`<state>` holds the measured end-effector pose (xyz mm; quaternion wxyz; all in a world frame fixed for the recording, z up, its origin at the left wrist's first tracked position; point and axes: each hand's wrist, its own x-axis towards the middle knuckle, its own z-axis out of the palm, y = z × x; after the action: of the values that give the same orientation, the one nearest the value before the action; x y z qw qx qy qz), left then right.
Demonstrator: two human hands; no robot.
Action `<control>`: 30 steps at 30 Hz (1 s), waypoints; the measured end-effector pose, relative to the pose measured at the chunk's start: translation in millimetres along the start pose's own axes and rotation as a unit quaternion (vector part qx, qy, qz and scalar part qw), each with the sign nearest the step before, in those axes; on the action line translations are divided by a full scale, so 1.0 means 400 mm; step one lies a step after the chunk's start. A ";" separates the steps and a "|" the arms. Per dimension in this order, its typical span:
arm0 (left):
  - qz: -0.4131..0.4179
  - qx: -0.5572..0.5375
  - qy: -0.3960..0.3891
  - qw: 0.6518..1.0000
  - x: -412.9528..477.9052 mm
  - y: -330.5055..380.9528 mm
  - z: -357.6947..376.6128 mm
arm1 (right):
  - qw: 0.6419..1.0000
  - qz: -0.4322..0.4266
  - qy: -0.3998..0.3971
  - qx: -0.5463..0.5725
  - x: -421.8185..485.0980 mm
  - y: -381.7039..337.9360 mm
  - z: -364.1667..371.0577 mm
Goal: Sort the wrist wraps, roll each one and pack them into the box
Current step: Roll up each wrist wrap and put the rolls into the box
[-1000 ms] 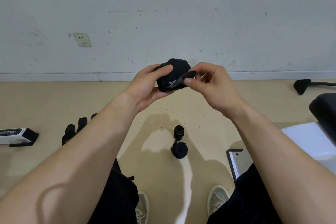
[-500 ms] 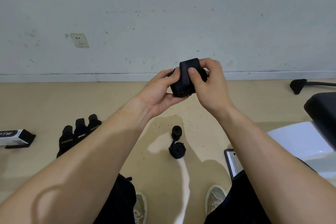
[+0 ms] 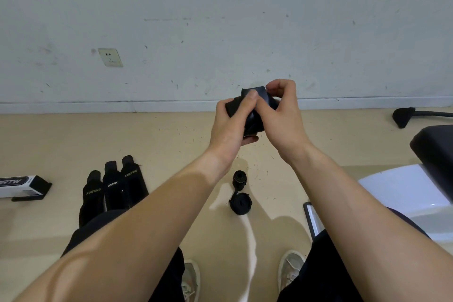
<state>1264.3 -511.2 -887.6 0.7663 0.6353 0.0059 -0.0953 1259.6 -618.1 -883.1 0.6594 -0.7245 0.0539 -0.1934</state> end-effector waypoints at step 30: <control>-0.130 0.122 0.111 0.978 0.022 -0.169 -0.130 | 0.955 0.283 -0.088 0.012 -0.067 0.214 0.099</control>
<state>1268.3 -473.3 -964.5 0.6588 0.7243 0.1617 -0.1235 1264.1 -582.9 -974.5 0.6982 -0.6854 0.1961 0.0653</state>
